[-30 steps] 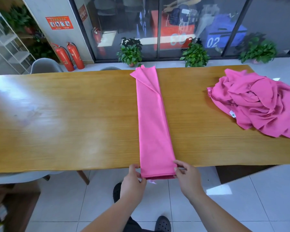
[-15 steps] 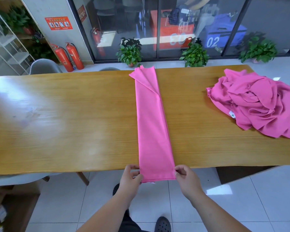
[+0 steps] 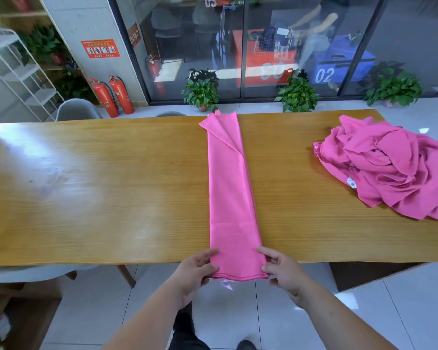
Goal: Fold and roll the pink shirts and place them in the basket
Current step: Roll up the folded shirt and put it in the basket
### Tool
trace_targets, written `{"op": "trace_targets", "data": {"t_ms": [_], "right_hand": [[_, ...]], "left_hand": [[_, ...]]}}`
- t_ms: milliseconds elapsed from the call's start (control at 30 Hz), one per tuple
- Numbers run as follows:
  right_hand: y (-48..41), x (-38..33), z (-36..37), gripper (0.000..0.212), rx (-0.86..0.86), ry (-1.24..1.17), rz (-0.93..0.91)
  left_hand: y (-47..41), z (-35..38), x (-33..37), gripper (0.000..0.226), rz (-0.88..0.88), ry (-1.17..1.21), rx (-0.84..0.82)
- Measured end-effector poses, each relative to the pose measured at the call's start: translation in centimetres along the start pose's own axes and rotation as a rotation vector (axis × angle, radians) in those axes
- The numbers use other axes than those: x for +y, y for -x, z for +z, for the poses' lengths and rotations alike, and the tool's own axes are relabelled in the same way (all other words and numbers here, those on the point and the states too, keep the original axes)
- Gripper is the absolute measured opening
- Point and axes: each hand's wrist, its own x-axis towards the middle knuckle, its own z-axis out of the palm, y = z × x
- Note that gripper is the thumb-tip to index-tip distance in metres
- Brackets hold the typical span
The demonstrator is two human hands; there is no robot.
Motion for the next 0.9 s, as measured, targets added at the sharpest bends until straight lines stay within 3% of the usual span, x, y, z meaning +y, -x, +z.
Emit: {"op": "trace_targets", "data": {"t_ms": [100, 200, 267, 367, 467, 567, 667, 733, 800, 900], "right_hand": [[0.3, -4.0, 0.0, 0.054, 0.035, 0.034, -0.059], [1.6, -8.0, -0.3, 0.055, 0.028, -0.187, -0.250], [2.0, -8.3, -0.4, 0.058, 0.011, -0.271, -0.306], [2.2, -4.0, 0.8, 0.065, 0.114, -0.041, -0.157], [2.3, 0.1, 1.7, 0.068, 0.050, 0.099, -0.011], [2.5, -2.3, 1.6, 0.065, 0.082, 0.101, -0.058], [3.8, -6.3, 0.8, 0.062, 0.119, -0.026, -0.281], [4.5, -7.3, 0.3, 0.062, 0.114, -0.128, -0.386], [4.8, -5.7, 0.6, 0.065, 0.143, -0.081, -0.335], [4.8, -0.1, 1.6, 0.066, 0.144, 0.090, -0.131]], "left_hand": [[0.3, 0.3, 3.9, 0.048, 0.048, -0.010, -0.060], [1.4, 0.3, 8.3, 0.053, 0.263, 0.220, -0.147], [1.7, 0.0, 8.9, 0.056, 0.337, 0.157, -0.141], [1.9, -0.2, 5.0, 0.054, 0.189, -0.276, 0.063], [1.9, 0.2, 0.0, 0.054, -0.029, -0.356, 0.092], [2.0, 0.5, 1.4, 0.050, 0.008, -0.144, 0.079], [3.7, 0.4, 5.5, 0.049, 0.228, 0.244, -0.067], [4.6, -0.1, 7.1, 0.053, 0.327, 0.314, -0.099], [4.7, -0.5, 6.2, 0.052, 0.285, 0.100, -0.055], [4.8, -0.2, 1.4, 0.052, 0.076, -0.254, 0.020]]}}
